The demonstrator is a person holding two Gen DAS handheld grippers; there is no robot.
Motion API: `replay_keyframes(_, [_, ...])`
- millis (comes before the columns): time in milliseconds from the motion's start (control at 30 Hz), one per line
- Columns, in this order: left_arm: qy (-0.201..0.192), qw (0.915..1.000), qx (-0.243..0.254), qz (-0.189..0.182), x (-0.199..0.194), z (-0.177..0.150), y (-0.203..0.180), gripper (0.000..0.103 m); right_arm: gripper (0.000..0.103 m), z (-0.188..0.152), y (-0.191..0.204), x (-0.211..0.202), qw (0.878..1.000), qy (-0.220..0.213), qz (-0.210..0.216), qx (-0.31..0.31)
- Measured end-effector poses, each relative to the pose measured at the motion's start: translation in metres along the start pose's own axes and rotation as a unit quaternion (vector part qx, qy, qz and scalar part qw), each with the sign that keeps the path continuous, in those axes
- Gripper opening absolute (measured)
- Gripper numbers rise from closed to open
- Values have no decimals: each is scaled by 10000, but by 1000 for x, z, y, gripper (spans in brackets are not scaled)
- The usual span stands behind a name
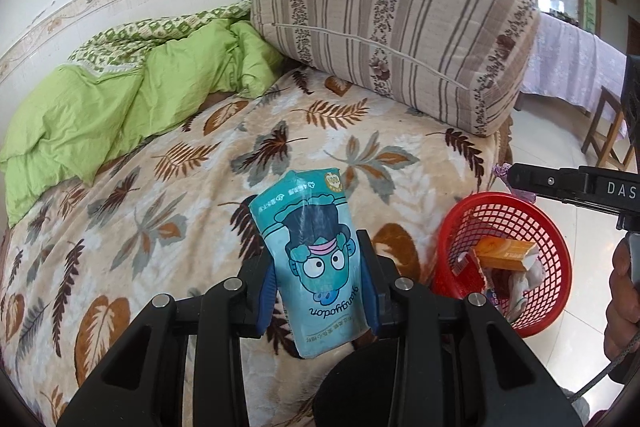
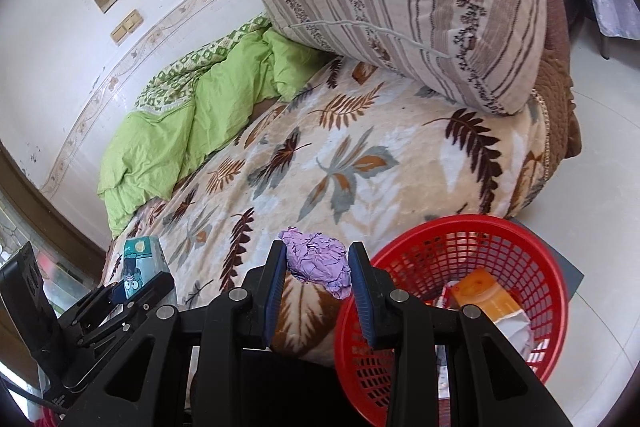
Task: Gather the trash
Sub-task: 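Carry the teal packet and purple wrapper to the red basket and open both grippers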
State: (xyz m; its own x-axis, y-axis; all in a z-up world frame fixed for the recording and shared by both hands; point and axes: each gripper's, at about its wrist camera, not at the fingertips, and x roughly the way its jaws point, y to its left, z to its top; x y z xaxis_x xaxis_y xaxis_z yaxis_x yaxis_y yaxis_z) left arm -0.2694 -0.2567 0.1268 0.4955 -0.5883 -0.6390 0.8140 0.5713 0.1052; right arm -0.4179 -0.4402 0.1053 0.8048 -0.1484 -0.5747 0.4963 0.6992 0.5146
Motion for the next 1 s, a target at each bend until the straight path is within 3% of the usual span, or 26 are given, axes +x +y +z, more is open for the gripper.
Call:
replay_keyframes(233, [11,9993,223,-303,1,10,-23,34,34,0,-22,-16,9996,-66,-165,199])
replay_keyframes(300, [59,9982,213,-557,1,16,-28,34,34,0,-28,-22,9994,-78,-204,264])
replay_keyframes(600, [320,9885,307,-1449,11,42,-61,34,34,4,-49,-49,9978,-300,-387,453])
replay_keyframes(1000, [842,9728,675,-2048,42,40,-113,35,35,2,-83,-42,9949,-158,-493,863])
